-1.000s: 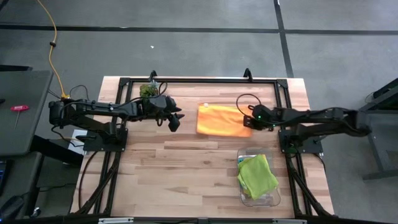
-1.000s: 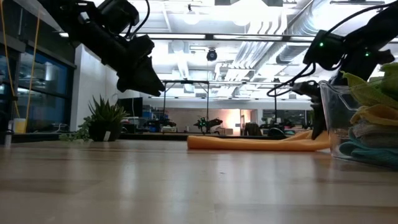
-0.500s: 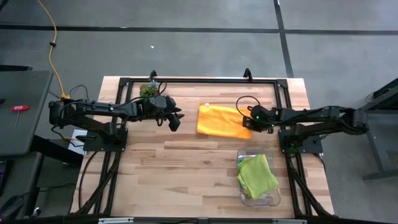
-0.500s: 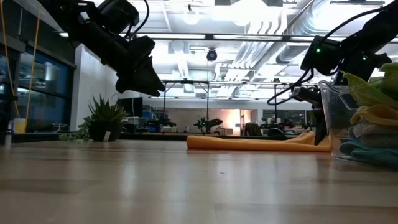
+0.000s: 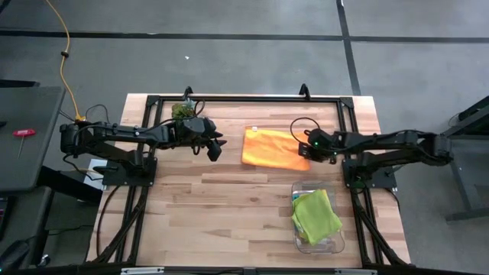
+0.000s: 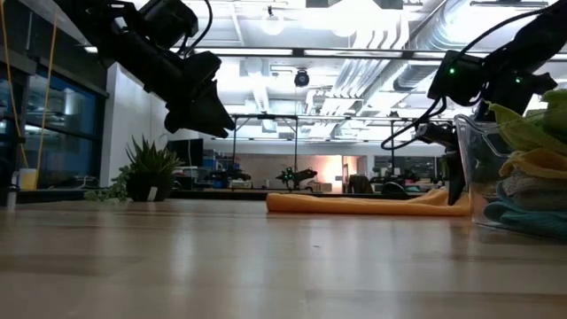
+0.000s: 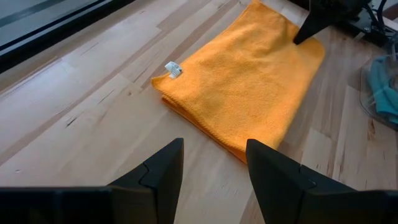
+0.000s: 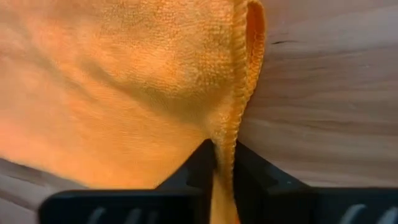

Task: Fold microfiber towels
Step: Fold the orange microfiber cloth

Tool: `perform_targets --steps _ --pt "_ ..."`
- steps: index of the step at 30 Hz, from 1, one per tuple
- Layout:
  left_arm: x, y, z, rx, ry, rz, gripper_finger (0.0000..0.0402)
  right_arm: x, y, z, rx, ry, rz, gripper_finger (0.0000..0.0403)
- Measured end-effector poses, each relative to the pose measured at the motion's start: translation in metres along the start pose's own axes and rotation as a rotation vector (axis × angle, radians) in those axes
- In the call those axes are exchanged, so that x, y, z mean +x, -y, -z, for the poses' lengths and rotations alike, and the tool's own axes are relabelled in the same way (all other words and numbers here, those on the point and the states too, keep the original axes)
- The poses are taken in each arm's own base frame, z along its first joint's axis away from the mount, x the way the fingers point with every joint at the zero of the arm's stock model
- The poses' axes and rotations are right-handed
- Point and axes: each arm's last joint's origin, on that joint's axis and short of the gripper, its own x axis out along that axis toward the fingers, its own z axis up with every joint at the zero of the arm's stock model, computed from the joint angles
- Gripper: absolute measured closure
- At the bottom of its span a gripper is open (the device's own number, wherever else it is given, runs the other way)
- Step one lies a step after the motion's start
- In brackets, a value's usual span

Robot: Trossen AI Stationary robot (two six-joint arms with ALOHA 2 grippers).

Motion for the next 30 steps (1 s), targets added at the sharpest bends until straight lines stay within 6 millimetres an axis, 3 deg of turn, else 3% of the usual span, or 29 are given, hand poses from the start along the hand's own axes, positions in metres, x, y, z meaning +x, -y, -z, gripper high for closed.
perform_targets --steps 5,10,15,22,30 --pt "0.000 0.000 0.001 0.002 -0.009 -0.003 0.0238 -0.012 -0.004 -0.004 -0.067 0.019 0.127 0.0289" --pt "0.000 -0.001 0.003 0.001 -0.031 -0.005 0.0238 -0.039 -0.024 -0.018 -0.150 0.109 0.208 0.0230" --pt "0.000 0.005 -0.002 0.006 -0.006 0.138 0.0238 -0.059 -0.043 -0.042 -0.227 0.233 0.166 0.0222" --pt "-0.003 0.013 -0.017 -0.037 0.120 0.312 0.0238 -0.061 -0.032 -0.074 -0.195 0.251 0.168 0.0221" --pt "-0.013 0.021 -0.035 -0.108 0.257 0.486 0.0238 -0.034 -0.026 -0.096 -0.179 0.102 0.145 0.0222"
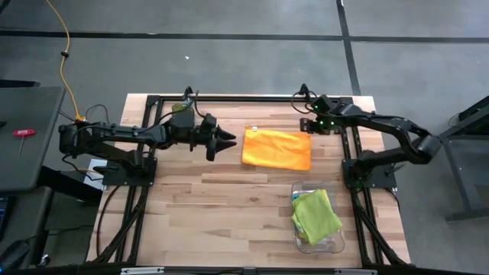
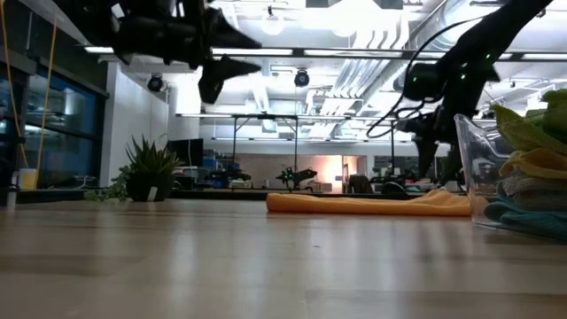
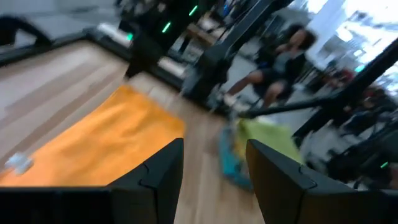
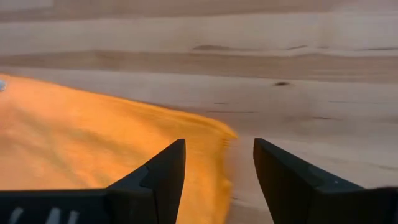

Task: Fold microfiber towels
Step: Fold the orange microfiber cloth

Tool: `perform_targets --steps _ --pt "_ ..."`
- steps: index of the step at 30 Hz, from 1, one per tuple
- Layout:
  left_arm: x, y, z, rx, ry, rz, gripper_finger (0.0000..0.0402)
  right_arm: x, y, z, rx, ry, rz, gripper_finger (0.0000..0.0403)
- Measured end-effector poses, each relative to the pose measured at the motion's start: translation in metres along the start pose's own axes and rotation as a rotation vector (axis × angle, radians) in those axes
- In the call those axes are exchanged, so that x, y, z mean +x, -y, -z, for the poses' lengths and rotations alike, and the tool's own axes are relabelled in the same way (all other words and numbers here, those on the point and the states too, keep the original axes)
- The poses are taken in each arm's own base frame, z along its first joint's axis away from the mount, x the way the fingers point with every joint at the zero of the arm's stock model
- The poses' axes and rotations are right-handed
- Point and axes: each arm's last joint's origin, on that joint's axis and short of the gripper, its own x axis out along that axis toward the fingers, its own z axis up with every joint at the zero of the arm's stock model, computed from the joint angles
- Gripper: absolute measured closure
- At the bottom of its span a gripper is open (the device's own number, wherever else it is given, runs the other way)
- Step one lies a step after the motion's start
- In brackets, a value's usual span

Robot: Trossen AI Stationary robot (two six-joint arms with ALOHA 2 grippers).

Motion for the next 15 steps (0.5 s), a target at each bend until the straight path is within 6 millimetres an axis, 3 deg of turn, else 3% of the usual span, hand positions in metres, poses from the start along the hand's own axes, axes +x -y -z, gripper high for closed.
perform_targets --steps 8,15 --pt "-0.003 0.010 -0.005 -0.013 0.046 0.049 0.0238 0.031 -0.004 -0.005 0.009 -0.096 -0.022 0.0222" --pt "-0.001 0.014 -0.002 -0.030 0.033 0.061 0.0238 0.029 -0.004 -0.006 -0.003 -0.061 0.001 0.0222"
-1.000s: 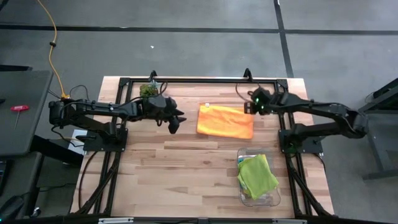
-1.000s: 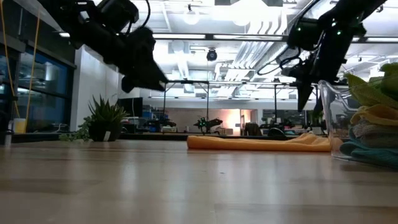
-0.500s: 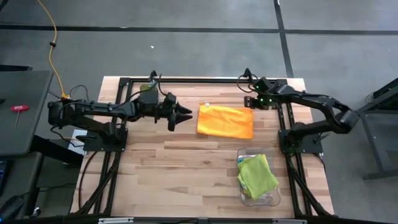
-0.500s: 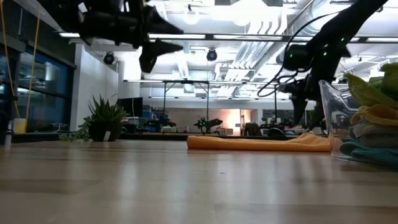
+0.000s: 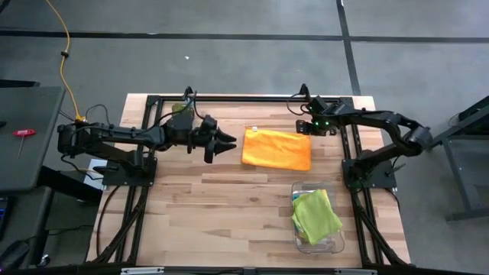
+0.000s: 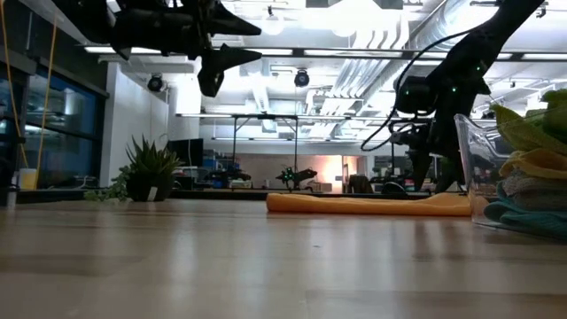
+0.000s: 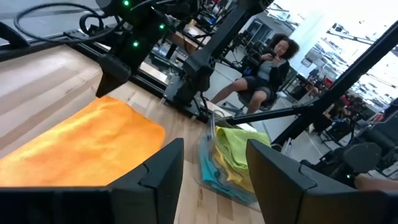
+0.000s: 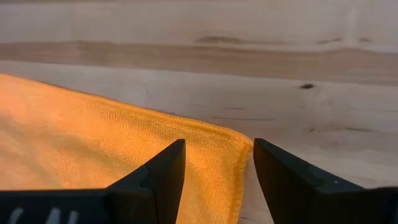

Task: Fold microfiber towels
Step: Fold the orange microfiber cloth

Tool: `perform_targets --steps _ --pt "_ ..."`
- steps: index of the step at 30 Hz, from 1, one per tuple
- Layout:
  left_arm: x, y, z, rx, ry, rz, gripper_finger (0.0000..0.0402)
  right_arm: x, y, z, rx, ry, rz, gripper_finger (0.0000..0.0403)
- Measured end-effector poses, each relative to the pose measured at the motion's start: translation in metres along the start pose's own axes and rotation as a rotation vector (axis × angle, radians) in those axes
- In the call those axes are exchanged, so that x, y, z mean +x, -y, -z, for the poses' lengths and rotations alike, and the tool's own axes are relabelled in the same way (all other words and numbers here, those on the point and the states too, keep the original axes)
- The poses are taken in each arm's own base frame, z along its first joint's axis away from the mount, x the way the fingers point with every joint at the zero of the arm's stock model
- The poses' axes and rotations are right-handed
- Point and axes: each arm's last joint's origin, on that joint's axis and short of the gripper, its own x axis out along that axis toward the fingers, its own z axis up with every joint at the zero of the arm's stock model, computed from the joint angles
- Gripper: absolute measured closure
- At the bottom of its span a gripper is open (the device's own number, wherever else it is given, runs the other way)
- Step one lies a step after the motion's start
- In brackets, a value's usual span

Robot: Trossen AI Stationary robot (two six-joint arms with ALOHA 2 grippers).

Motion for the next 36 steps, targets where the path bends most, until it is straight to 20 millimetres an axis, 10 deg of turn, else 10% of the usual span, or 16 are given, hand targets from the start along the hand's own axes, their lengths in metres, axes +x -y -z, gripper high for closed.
perform_targets --steps 28,36 --pt "0.000 0.001 0.001 -0.017 -0.009 0.003 0.0238 0.013 -0.004 0.005 0.051 -0.024 0.048 0.0223" --pt "0.000 0.001 0.002 -0.010 -0.011 0.002 0.0238 0.012 -0.005 0.003 0.033 -0.005 0.034 0.0315"
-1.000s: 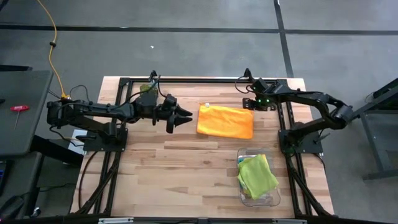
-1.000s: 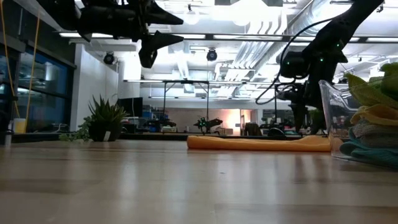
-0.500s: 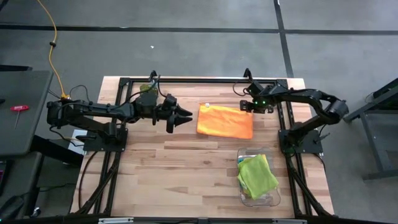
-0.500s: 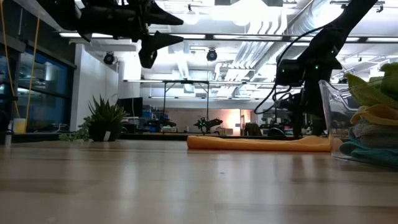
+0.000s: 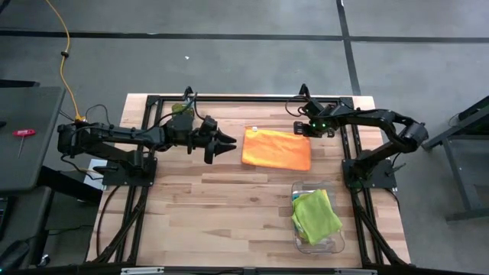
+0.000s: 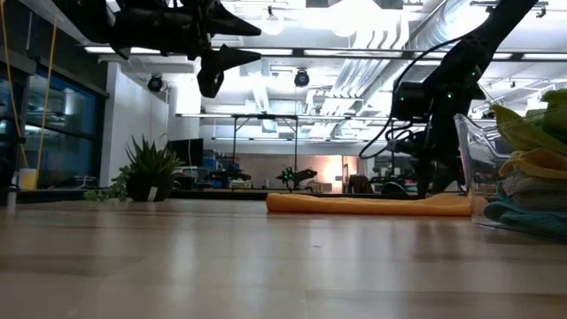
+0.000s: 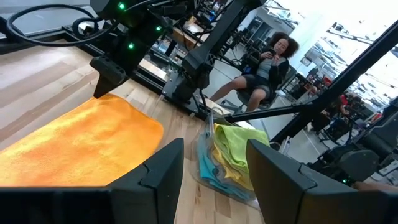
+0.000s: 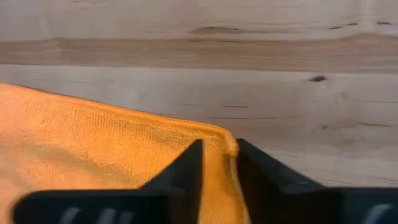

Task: Fold microfiber towels
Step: Fold the orange microfiber cloth

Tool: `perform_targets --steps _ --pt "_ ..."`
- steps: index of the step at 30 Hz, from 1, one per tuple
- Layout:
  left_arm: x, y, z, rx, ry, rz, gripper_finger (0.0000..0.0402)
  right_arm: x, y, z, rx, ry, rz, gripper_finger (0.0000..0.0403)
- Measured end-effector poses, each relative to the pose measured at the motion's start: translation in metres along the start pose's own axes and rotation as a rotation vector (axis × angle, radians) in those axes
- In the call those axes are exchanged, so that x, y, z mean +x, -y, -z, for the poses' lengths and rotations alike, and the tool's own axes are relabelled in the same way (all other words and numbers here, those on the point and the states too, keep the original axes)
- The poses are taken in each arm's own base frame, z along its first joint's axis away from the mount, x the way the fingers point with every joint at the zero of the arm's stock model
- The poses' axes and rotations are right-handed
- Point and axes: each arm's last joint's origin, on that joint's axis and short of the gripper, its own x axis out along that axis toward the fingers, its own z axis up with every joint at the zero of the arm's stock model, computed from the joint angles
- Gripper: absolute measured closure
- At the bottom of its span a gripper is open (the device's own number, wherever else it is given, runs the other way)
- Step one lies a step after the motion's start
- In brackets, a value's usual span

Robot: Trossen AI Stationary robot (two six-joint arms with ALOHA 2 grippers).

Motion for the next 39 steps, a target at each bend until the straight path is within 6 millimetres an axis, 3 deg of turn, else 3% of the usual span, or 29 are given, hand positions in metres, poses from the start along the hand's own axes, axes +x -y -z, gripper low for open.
perform_targets --steps 4,9,15,19,29,34,39 --pt "0.000 0.000 0.000 0.000 0.000 0.000 0.0238 0.000 0.000 0.000 -0.020 0.002 -0.001 0.0391" --pt "0.000 0.000 0.000 0.001 -0.002 0.003 0.0238 -0.008 -0.005 0.001 -0.051 0.038 -0.045 0.0399" --pt "0.000 -0.002 -0.001 -0.007 0.002 -0.003 0.0238 -0.043 -0.028 0.019 -0.173 0.144 -0.236 0.0401" --pt "0.000 -0.001 -0.002 -0.004 0.010 0.002 0.0238 -0.059 -0.047 0.045 -0.281 0.122 -0.386 0.0402" --pt "0.000 -0.001 -0.002 0.022 0.017 0.001 0.0238 -0.059 -0.094 0.136 -0.558 -0.059 -0.618 0.0402" --pt "0.000 -0.001 -0.002 0.022 0.017 0.001 0.0238 -0.045 -0.100 0.172 -0.576 -0.146 -0.576 0.0403" --pt "0.000 -0.001 -0.002 0.023 0.019 0.002 0.0238 -0.026 -0.100 0.187 -0.554 -0.189 -0.493 0.0403"
